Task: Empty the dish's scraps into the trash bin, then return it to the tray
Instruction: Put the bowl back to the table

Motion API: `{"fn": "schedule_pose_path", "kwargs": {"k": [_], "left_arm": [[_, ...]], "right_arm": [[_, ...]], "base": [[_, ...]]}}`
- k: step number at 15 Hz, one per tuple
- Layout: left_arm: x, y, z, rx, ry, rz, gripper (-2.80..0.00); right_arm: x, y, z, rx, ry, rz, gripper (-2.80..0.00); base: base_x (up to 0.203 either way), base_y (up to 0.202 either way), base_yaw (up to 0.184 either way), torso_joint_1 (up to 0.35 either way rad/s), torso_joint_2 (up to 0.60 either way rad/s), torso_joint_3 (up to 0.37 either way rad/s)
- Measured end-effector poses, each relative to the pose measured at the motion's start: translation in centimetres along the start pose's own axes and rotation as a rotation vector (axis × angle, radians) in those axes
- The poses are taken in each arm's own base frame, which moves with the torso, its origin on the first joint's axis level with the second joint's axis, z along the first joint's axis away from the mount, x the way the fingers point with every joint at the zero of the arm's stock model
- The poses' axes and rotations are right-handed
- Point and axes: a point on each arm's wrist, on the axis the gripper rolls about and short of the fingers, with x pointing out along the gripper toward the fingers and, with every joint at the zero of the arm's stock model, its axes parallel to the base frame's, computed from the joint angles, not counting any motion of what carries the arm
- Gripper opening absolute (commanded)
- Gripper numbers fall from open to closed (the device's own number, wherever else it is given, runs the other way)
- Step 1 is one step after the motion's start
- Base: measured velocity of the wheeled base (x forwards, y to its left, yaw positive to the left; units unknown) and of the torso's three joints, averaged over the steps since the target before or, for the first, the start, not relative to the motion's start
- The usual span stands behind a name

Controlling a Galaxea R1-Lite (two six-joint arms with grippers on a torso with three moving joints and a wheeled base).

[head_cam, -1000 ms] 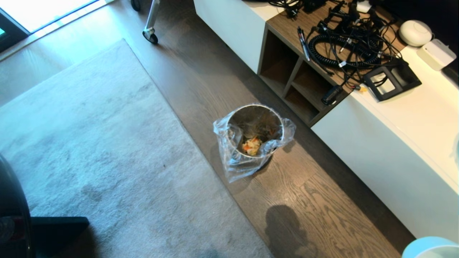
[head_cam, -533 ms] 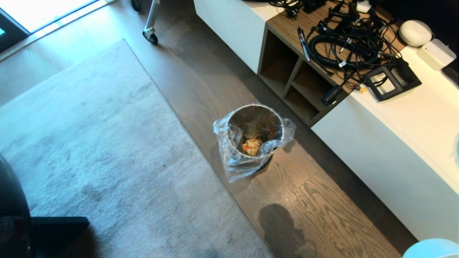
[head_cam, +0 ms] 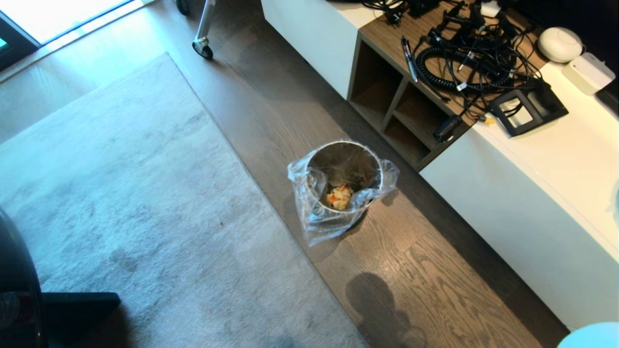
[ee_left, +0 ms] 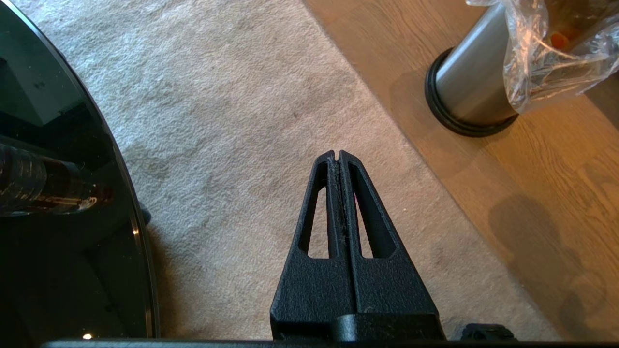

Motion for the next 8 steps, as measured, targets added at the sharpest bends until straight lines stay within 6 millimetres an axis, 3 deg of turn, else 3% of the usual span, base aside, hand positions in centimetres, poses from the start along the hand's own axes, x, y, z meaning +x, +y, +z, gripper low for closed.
{"fn": "schedule_pose_path", "kwargs": {"k": [8], "left_arm": [[0.00,0.00,0.00,0.000,0.000,0.000,-2.80]], "right_arm": [[-0.06,0.00,-0.01,0.000,-0.008,0.001,-2.80]], "base": [[0.000,0.000,0.000,0.000,0.00,0.000]]}}
